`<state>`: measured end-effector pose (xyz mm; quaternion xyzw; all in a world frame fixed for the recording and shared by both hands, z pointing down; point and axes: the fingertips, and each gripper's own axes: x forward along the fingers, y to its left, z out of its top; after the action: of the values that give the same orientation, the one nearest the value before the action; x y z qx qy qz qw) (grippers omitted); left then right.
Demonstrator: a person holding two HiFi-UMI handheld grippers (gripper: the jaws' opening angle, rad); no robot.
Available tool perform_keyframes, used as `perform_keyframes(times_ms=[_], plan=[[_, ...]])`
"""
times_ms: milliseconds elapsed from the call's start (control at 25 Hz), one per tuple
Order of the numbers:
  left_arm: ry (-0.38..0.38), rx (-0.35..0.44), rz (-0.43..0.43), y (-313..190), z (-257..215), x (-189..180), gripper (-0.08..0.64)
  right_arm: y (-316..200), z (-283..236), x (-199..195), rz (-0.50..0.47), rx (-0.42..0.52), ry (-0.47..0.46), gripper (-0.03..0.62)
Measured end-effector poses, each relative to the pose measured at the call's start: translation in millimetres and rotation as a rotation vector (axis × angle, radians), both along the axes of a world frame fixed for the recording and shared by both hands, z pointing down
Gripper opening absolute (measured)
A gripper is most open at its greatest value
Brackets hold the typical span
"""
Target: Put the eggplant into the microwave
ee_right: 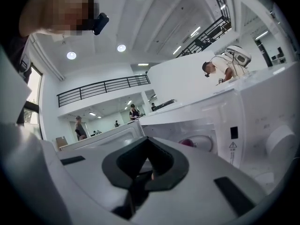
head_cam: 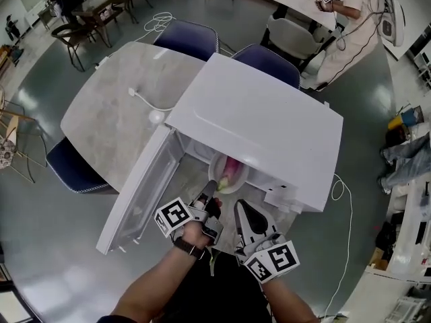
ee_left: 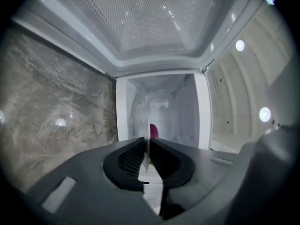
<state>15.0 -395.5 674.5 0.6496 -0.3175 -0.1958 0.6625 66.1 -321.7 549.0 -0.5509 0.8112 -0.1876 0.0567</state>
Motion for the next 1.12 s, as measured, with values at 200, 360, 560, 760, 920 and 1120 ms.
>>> perform_keyframes(times_ms=[200, 360, 560, 760, 920, 1120], plan=[[-0.007, 0.007, -0.004, -18.1, 14.5, 9.7, 0.011, -11.3, 15.0, 8.2, 0.014, -0.004, 0.001, 0.002], [-0.03, 0.028, -0.002, -28.4, 19.7, 14.0, 0.011, -23.2, 22.6, 9.3, 0.021, 0.005, 0.002, 0.002], [-0.066, 0.06, -0.001, -39.8, 25.4, 18.7, 0.011, -31.0, 29.8, 5.4, 0.011, 0.008, 0.002, 0.002], [-0.139, 0.129, 0.005, -53.2, 24.7, 25.5, 0.011, -33.4, 35.0, 7.5, 0.005, 0.0, -0.001, 0.002], [-0.242, 0.199, 0.024, -59.3, 25.2, 30.4, 0.011, -33.0, 36.1, 9.6, -0.005, -0.006, -0.008, 0.002], [-0.377, 0.337, 0.067, -65.9, 22.1, 36.9, 0.011, -33.1, 42.0, 13.0, -0.012, -0.017, -0.011, 0.002]])
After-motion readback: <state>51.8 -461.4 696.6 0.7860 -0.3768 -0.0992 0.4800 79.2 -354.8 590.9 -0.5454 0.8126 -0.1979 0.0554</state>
